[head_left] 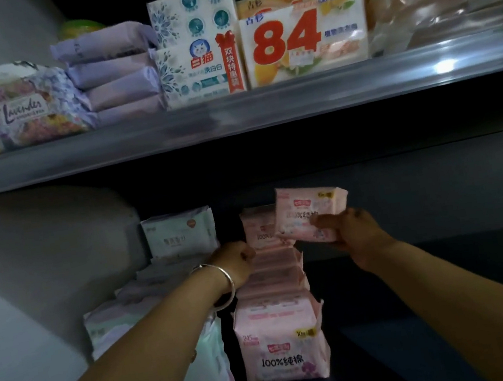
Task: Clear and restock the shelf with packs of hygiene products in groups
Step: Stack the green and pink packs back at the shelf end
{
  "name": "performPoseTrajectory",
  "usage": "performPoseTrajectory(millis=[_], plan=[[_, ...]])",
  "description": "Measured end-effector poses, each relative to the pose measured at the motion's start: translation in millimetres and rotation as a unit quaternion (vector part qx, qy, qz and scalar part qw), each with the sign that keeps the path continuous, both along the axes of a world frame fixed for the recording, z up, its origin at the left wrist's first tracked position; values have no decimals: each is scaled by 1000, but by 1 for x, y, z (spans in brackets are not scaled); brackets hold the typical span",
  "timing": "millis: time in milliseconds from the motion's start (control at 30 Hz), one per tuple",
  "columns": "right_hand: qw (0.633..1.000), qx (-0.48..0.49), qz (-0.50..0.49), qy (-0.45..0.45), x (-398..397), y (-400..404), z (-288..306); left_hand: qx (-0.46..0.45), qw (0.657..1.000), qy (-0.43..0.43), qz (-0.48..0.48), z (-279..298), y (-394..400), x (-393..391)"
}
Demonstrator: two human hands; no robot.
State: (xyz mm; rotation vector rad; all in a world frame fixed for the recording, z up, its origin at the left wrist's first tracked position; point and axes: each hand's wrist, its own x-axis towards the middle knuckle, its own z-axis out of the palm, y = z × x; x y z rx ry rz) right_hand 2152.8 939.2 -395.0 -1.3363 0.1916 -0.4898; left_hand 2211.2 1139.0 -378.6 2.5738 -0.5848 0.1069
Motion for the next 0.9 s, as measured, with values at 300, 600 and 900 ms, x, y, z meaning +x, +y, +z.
performPoseTrajectory(millis=[300, 600, 900], plan=[[996, -60, 58, -19, 49, 20, -27, 160, 987, -29, -9, -12, -14, 16], [979, -171, 110, -8, 54, 18, -36, 200, 979, -37, -12, -14, -16, 21], [983, -165, 62, 47, 35, 21, -31, 205, 978, -39, -5, -11, -14, 7]])
